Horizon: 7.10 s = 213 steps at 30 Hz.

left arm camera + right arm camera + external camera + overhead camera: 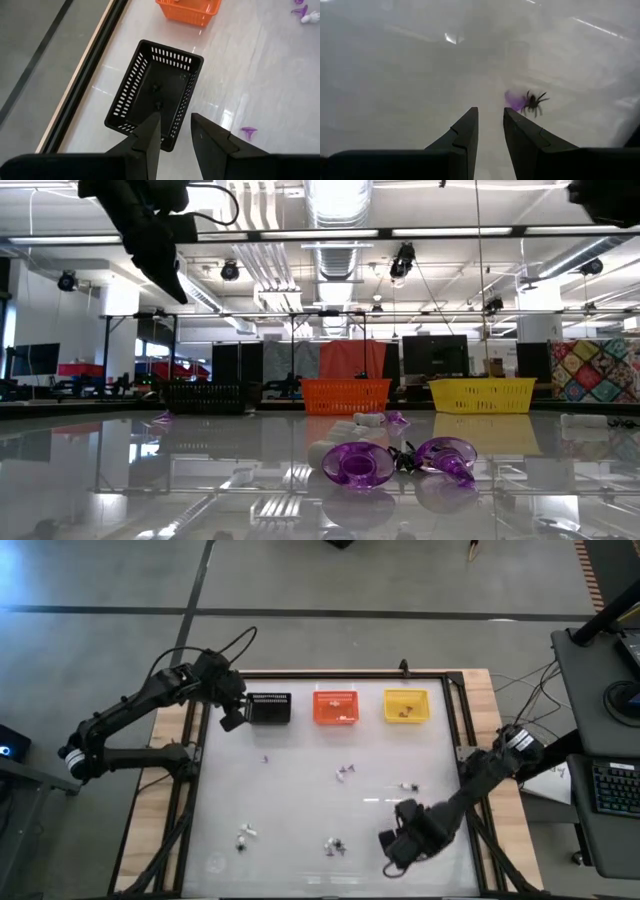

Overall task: Sort Halloween decoration
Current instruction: Put the witch hat toy into the yellow bin, then put the skeleton toy into the orange bin

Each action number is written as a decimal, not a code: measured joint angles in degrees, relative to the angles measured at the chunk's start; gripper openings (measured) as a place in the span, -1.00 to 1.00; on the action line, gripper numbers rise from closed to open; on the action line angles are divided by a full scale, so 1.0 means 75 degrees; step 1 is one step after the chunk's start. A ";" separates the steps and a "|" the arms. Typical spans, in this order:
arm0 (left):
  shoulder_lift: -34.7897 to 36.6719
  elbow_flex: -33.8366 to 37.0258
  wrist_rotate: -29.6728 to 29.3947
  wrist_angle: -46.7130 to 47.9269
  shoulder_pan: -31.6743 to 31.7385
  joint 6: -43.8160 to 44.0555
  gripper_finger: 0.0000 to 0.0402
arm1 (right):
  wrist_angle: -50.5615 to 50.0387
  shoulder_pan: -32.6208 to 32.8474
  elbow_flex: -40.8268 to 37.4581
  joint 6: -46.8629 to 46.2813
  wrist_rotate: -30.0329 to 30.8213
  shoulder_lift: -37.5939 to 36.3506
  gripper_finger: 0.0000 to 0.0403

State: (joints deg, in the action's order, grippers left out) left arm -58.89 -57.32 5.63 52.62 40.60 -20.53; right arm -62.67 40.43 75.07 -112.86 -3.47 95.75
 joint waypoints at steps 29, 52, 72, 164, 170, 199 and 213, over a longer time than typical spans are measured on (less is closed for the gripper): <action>-0.0006 0.0003 0.0000 -0.0003 0.0000 -0.0030 -0.55 | 0.0427 0.0661 -0.0044 0.0537 -0.1570 0.1570 -0.58; -0.0006 0.0003 0.0000 -0.0015 0.0000 -0.0027 -0.55 | 0.0634 0.0661 -0.0242 -0.0592 -0.2014 0.1562 -0.95; -0.0011 0.0003 -0.0003 -0.0026 0.0000 0.0023 -0.55 | -0.0378 0.0003 0.0530 -0.1664 0.1868 0.0308 -0.96; -0.0017 0.0005 0.0256 0.0556 0.0000 0.1813 -0.55 | 0.1739 -0.9416 -0.1074 1.1776 0.0991 -0.1900 -0.40; -0.0015 0.0015 0.1502 0.0589 -0.0035 0.1661 -0.55 | 0.1144 -0.8518 -0.1109 1.0572 0.0991 -0.1900 -0.40; 0.0066 0.0017 0.2530 0.0953 -0.1373 0.1660 -0.55 | 0.3831 -0.5019 -0.0561 0.6553 0.1003 0.0365 -0.40; 0.0132 0.0017 0.2530 0.1114 -0.1364 0.1508 -0.55 | 0.2397 -0.4922 0.0993 0.6645 0.0665 0.2166 -0.40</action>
State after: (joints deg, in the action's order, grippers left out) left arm -57.91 -57.19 24.60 60.97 30.37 -9.22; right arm -44.68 3.51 82.51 -63.02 1.52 111.99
